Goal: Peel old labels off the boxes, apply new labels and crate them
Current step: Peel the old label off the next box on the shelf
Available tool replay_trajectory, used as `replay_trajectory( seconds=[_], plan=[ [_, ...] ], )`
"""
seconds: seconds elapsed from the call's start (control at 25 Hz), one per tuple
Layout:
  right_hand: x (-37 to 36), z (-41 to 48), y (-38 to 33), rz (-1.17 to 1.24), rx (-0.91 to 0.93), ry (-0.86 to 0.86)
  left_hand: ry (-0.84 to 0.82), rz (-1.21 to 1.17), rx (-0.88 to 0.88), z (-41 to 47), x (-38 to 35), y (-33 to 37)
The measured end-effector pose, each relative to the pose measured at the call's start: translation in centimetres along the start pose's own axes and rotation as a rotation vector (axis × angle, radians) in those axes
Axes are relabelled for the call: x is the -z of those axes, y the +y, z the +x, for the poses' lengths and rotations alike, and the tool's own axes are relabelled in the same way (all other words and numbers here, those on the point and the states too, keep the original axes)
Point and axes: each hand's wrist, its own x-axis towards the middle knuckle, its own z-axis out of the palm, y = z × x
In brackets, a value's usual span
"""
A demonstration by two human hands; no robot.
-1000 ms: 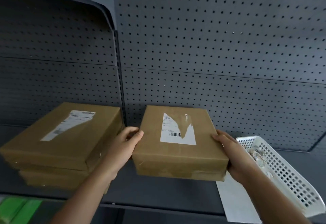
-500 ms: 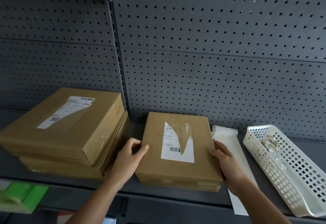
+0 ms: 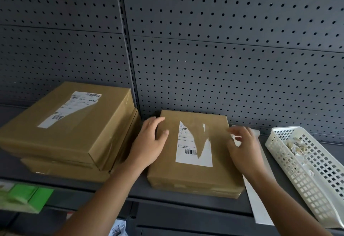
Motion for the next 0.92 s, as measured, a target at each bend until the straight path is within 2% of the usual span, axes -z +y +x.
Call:
replay_trajectory(
  seconds=[0.16, 0.32, 0.44, 0.56, 0.92],
  plan=[
    [-3.4, 2.5, -2.9, -0.078, 0.228, -0.118, -0.072, 0.125, -0.022, 1.4, -1.2, 0.4],
    [-6.7, 4.7, -4.4, -0.167, 0.33, -0.262, -0.091, 0.12, -0.002, 1.3, -2.0, 0.1],
    [-8.3, 6.0, -5.1, -0.273, 0.334, -0.315, -0.093, 0.109, -0.031, 1.3, -2.1, 0.2],
    [-9.2, 6.9, -5.4, -0.363, 0.34, -0.3, -0.105, 0.118, -0.071, 1.5, -2.1, 0.0],
    [-9.8, 7.2, -5.1, -0.382, 0.316, -0.295, -0.114, 0.122, -0.057, 1.7, -2.3, -0.7]
  ],
)
